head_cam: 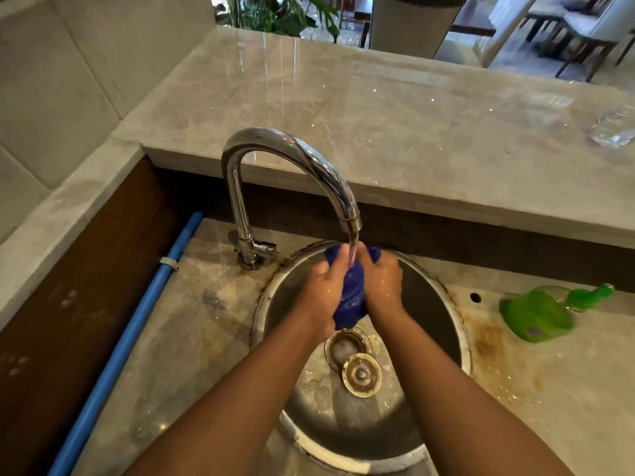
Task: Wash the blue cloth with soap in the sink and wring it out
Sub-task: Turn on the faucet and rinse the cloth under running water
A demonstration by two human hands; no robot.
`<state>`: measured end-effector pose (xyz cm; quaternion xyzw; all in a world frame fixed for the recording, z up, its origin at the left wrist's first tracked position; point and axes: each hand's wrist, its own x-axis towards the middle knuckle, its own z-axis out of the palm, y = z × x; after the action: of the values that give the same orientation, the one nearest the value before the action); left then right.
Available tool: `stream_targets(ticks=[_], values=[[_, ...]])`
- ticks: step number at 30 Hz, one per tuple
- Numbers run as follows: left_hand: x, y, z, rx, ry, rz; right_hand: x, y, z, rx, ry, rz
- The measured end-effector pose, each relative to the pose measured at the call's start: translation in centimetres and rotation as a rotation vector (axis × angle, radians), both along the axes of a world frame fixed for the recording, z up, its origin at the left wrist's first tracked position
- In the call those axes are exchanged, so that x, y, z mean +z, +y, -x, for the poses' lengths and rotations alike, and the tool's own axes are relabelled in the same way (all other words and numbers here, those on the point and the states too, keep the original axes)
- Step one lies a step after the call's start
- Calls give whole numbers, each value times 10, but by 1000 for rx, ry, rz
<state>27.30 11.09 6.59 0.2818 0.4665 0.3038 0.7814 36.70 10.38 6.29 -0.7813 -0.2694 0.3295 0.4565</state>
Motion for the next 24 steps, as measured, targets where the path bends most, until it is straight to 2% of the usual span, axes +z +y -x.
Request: stream_targets(ticks=[3,5,9,11,13,15,18,21,24], values=[[0,4,14,14,-8,-16,-3,-5,-12,-48,174,0],[-7,11,24,-21,71,-57,-3,-10,-17,-78,278,-27],[-15,16,30,-164,422,-209,-5,-25,-15,-25,119,-134],[-19,14,31,-160,446,-211,-6,-31,-11,-9,86,-207],[-17,9,31,-102,346,-167,-12,-35,-10,-29,151,-195],[-16,6,30,-62,225,-121,-23,-39,-11,-67,326,-95],[-13,3,22,-55,142,-168,-37,-48,-1,-169,856,-49],[-6,0,13,-77,157,-244,-41,-56,15,-201,1308,-153],[-8,-8,14,-115,125,-189,-36,-54,21,-186,1520,-316]])
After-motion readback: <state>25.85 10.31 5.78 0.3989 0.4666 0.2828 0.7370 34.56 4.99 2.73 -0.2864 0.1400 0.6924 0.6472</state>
